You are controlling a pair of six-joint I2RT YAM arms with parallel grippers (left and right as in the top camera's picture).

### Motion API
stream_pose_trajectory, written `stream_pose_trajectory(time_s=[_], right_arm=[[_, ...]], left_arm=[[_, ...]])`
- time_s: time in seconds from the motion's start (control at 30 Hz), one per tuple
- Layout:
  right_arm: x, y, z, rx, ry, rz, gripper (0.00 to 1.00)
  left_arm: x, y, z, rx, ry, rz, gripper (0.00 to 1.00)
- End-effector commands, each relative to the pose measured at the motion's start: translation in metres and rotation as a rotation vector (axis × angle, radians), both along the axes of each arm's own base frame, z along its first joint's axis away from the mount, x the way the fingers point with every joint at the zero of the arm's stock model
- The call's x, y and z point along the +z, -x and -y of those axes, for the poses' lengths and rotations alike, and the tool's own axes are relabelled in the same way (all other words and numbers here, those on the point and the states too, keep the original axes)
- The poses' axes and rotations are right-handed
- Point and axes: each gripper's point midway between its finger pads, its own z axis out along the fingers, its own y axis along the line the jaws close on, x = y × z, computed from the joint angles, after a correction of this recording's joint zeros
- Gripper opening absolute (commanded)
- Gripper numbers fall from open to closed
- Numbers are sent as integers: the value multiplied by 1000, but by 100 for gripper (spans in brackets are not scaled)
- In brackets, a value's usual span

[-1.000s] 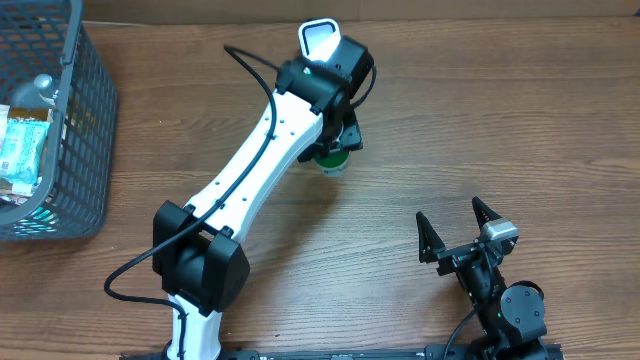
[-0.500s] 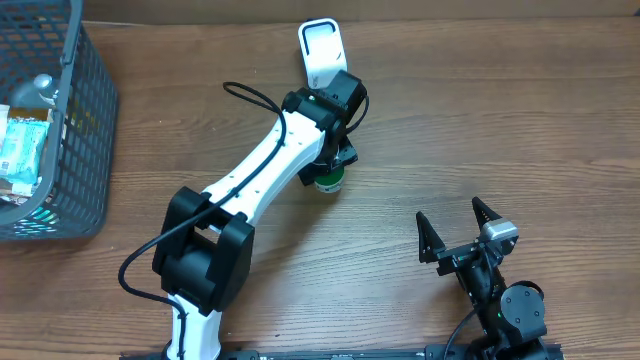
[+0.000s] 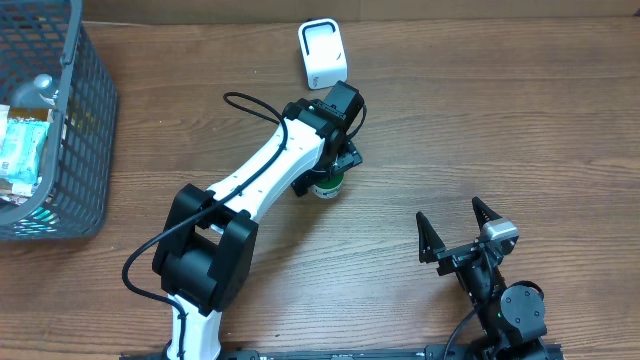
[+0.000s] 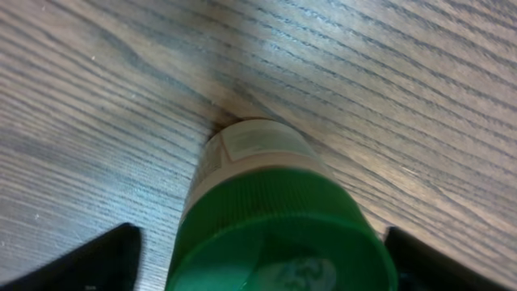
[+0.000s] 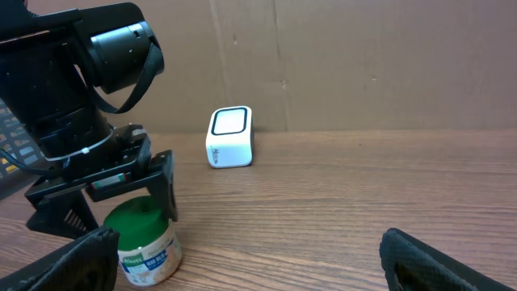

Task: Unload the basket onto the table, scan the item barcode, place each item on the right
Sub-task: 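Hold the bottle in front of the scanner and rotate it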

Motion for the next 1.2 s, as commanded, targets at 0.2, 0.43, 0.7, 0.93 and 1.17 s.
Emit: stream_pose_trajectory(time_s=[0.2, 0.43, 0.7, 0.93, 1.17], right_arm=[[-3, -1, 1, -5, 7, 1, 100], [-3, -1, 1, -5, 7, 1, 100], [-3, -1, 1, -5, 7, 1, 100], [-3, -1, 1, -5, 7, 1, 100], [-3, -1, 1, -5, 7, 1, 100]], left_arm=[[29, -32, -5, -424, -58, 128, 100], [52, -49, -3, -939, -138, 228, 100], [35, -11, 20, -1365, -44, 193, 100], [8, 7, 12, -1407, -45, 119, 100], [-5, 13, 8, -1407, -42, 101, 100]])
